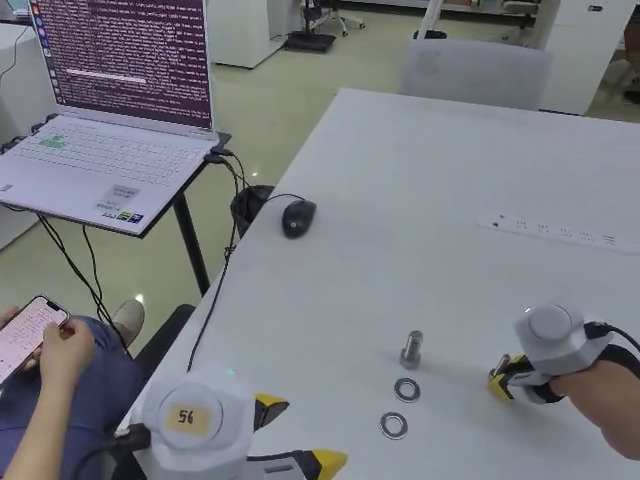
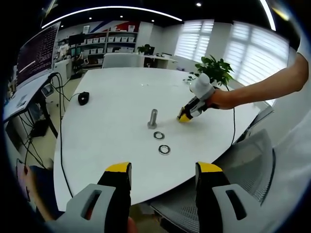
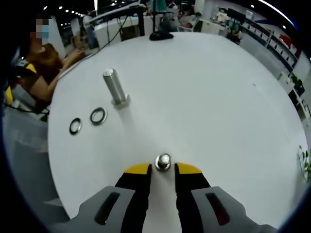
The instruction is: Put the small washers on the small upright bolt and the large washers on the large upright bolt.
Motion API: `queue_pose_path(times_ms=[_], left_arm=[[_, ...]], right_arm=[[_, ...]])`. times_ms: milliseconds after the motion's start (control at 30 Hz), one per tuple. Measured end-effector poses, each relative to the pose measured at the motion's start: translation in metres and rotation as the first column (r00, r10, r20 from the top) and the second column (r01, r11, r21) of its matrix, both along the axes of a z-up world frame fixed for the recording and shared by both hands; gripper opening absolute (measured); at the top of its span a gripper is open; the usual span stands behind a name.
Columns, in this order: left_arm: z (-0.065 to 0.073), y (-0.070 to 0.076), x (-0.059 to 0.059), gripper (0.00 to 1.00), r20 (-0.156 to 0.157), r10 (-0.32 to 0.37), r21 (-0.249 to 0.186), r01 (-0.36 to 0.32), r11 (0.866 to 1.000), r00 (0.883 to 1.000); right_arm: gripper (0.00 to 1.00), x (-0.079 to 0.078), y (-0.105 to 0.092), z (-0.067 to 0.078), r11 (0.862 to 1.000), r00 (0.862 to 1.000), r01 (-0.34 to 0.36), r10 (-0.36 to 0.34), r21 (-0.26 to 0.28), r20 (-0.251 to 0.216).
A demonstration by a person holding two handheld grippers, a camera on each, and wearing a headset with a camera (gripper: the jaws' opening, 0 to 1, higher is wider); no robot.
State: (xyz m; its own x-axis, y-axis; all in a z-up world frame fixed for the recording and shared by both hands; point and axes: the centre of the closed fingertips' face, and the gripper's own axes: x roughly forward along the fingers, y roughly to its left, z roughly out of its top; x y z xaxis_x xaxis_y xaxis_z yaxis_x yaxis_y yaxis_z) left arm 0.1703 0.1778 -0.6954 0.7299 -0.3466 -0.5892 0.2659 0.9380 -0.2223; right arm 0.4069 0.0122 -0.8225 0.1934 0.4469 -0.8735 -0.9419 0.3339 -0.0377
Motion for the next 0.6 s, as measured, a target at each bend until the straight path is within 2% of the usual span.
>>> queue_pose_path(times_ms=[67, 133, 167, 200, 300, 400, 500, 567, 600], left_arm=[[0.000, 0.000, 0.001, 0.52, 0.001, 0.002, -0.001, -0.002, 1.000, 1.000], [0.000, 0.000, 0.001, 0.52, 0.003, 0.004, -0.003, -0.004, 1.000, 1.000], [0.000, 0.001, 0.002, 0.52, 0.004, 0.004, -0.003, -0.004, 1.000, 1.000], [0.000, 0.000, 0.002, 0.52, 0.004, 0.005, -0.004, -0.005, 1.000, 1.000], [0.000, 0.000, 0.002, 0.52, 0.007, 0.006, -0.007, -0.006, 1.000, 1.000], [0.000, -0.001, 0.003, 0.52, 0.009, 0.001, -0.008, -0.001, 1.000, 1.000], [0.001, -0.002, 0.004, 0.52, 0.013, -0.008, -0.007, 0.008, 1.000, 1.000], [0.002, -0.003, 0.005, 0.52, 0.017, -0.012, -0.006, 0.012, 1.000, 1.000], [0.003, -0.003, 0.006, 0.52, 0.019, -0.013, -0.006, 0.013, 1.000, 1.000]], right_arm=[[0.22, -0.007, -0.006, 0.000, 1.000, 1.000, 0.010, -0.010, 0.010, 0.000], [0.22, -0.016, -0.014, -0.003, 1.000, 1.000, -0.014, 0.014, -0.008, 0.003], [0.22, -0.021, -0.013, -0.002, 0.999, 1.000, -0.021, 0.020, 0.025, 0.022], [0.21, -0.028, -0.018, -0.004, 1.000, 1.000, -0.021, 0.021, 0.013, 0.005], [0.21, -0.040, -0.020, -0.003, 0.999, 1.000, -0.017, 0.017, 0.038, -0.014], [0.22, -0.055, -0.011, -0.003, 0.997, 0.998, -0.067, 0.068, 0.049, -0.014], [0.22, -0.072, 0.004, -0.002, 0.991, 0.993, -0.113, 0.115, 0.075, -0.033], [0.21, -0.087, 0.020, -0.001, 0.981, 0.983, -0.167, 0.174, 0.102, -0.065], [0.22, -0.092, 0.029, -0.001, 0.975, 0.978, -0.195, 0.202, 0.109, -0.057]])
